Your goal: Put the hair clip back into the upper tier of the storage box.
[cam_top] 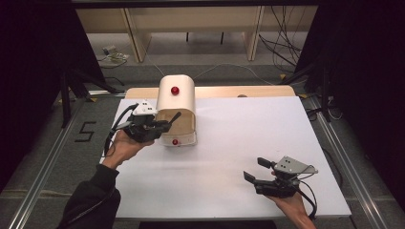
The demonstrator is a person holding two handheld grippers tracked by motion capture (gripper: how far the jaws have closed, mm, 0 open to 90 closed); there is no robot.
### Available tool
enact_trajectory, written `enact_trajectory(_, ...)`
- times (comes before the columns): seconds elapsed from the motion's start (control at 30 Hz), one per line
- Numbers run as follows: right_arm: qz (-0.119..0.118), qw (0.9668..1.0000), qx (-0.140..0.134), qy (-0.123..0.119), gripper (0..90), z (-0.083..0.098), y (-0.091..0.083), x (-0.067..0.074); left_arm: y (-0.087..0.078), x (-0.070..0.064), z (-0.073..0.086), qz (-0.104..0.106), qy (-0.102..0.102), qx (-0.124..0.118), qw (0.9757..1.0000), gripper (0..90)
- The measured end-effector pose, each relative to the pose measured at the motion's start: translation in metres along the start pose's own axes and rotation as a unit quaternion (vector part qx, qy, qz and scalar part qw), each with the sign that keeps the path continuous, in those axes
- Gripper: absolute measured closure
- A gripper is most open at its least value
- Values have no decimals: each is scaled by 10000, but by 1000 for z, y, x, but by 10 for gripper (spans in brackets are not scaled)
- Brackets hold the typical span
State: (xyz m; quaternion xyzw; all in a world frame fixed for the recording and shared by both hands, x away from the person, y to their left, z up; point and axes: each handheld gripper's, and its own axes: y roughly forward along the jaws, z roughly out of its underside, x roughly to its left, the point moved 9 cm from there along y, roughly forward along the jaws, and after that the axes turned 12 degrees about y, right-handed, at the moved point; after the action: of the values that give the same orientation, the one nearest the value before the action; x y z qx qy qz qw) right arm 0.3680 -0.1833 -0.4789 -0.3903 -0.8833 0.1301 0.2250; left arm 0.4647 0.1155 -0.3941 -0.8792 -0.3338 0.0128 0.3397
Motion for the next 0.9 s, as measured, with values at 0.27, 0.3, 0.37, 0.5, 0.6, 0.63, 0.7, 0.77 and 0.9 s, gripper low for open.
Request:
enact_trajectory(0.27, 9, 10000, 6, 12, 264, 0, 0, 0, 3, 3, 3, -40, -73, 140, 9999, 755)
enact_trajectory(0.3, 7, 10000, 9, 11, 264, 0, 0, 0, 3, 3, 3, -41, -72, 133, 9999, 749)
enact_trajectory(0.37, 3, 10000, 8, 12, 265, 0, 0, 0, 3, 3, 1, -54, -97, 109, 9999, 704)
enact_trajectory(0.5, 8, 10000, 14, 18, 265, 0, 0, 0, 0, 4, -2, -109, -122, 62, 9998, 634)
enact_trajectory(0.6, 3, 10000, 5, 12, 265, 0, 0, 0, -3, 1, -6, -98, -183, -13, 9998, 570)
enact_trajectory(0.63, 4, 10000, 12, 16, 265, 0, 0, 0, -4, 0, -7, -61, -179, -42, 9998, 557)
enact_trajectory(0.7, 7, 10000, 6, 12, 265, 0, 0, 0, -6, -2, -10, -39, -272, -130, 9995, 523)
enact_trajectory(0.77, 4, 10000, 9, 20, 265, 0, 0, 0, -8, -4, -11, -8, -325, -201, 9993, 491)
enact_trajectory(0.9, 7, 10000, 4, 13, 265, 0, 0, 0, -13, -8, -15, 60, -500, -414, 9979, 446)
